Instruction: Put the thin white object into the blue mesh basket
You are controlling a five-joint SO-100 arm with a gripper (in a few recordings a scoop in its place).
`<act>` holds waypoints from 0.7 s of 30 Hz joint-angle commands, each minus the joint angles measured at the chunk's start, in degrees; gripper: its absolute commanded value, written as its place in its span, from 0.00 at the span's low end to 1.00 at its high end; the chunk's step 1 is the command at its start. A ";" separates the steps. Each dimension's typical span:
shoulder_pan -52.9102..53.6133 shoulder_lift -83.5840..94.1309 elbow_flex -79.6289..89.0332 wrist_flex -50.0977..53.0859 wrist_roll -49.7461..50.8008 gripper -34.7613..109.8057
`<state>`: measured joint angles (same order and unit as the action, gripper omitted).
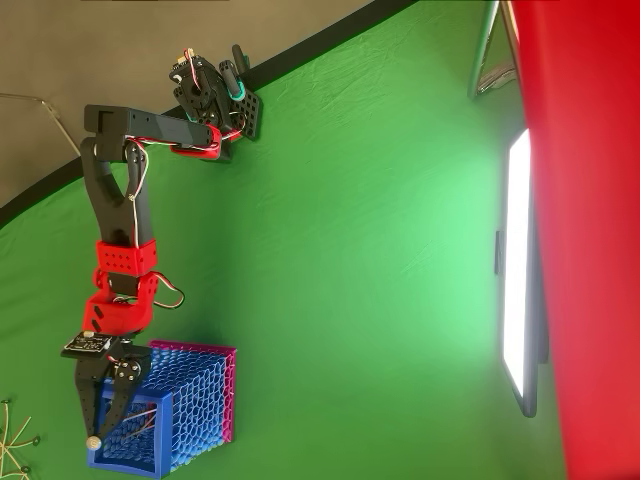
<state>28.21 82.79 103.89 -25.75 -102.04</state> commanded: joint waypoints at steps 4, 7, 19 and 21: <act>-3.43 5.98 4.48 -2.72 3.25 0.32; -4.92 8.00 6.86 -3.52 5.45 0.33; -7.91 15.29 14.85 -6.59 14.85 0.27; -8.96 17.40 17.31 -8.79 17.75 0.25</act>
<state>20.39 95.98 120.06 -31.82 -86.75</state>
